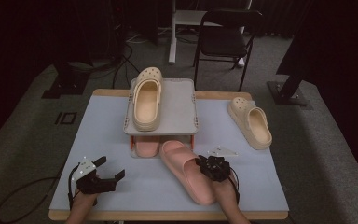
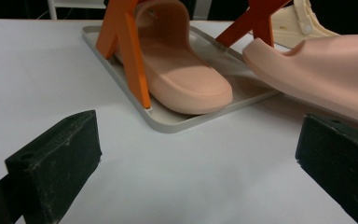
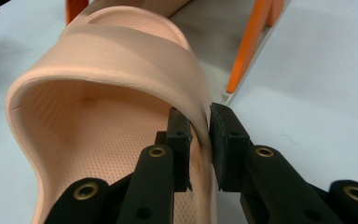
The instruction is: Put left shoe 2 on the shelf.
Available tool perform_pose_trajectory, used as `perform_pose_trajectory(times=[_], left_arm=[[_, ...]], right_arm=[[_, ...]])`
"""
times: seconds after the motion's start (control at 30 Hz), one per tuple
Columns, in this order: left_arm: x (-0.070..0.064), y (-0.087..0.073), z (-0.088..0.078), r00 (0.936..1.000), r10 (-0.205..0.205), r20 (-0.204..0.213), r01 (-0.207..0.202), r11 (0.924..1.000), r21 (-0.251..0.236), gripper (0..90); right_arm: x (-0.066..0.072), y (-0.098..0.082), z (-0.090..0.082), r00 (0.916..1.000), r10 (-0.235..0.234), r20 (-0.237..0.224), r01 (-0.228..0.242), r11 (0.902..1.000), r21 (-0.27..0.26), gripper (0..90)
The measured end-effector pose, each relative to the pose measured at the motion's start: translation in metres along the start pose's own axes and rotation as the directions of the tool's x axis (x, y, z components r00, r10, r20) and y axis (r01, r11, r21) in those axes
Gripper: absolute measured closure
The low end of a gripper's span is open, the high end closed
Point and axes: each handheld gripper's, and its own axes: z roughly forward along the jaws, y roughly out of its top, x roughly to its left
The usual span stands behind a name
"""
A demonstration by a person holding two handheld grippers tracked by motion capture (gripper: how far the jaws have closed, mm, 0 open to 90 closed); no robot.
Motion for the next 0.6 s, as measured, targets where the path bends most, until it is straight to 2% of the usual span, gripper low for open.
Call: perform_pose_trajectory(times=[0.03,0.13,0.2,0.3,0.4,0.43,0.57,0.6], left_arm=[[0.000,0.000,0.001,1.0000,0.002,0.002,-0.002,1.0000,0.001,0.1],[-0.002,0.003,0.006,0.9998,0.009,0.015,-0.009,1.0000,0.002,0.1],[-0.002,0.003,0.008,0.9998,0.012,0.017,-0.013,0.9999,0.002,0.1],[-0.003,0.004,0.010,0.9995,0.017,0.025,-0.017,0.9999,0.002,0.1],[-0.003,0.005,0.012,0.9994,0.015,0.032,-0.015,0.9999,0.001,0.1],[-0.003,0.005,0.013,0.9993,0.015,0.034,-0.015,0.9999,0.002,0.1],[-0.003,0.005,0.014,0.9992,0.016,0.037,-0.016,0.9999,0.001,0.1],[-0.003,0.005,0.014,0.9992,0.016,0.037,-0.016,0.9999,0.002,0.1]], right_arm=[[0.000,0.000,0.000,1.0000,0.000,0.000,0.000,1.0000,0.000,78.3],[0.003,0.005,0.002,0.9990,0.026,0.038,-0.025,0.9995,-0.019,77.5],[0.003,0.008,0.004,0.9962,0.057,0.065,-0.054,0.9979,-0.036,77.3],[0.002,0.011,0.008,0.9912,0.107,0.077,-0.104,0.9936,-0.043,76.9],[0.005,0.013,0.011,0.9888,0.112,0.099,-0.108,0.9932,-0.043,76.3],[0.008,0.015,0.015,0.9844,0.124,0.125,-0.119,0.9918,-0.046,76.0],[0.010,0.017,0.019,0.9794,0.151,0.135,-0.144,0.9880,-0.054,74.7],[0.011,0.018,0.024,0.9746,0.174,0.141,-0.168,0.9844,-0.054,73.3]])
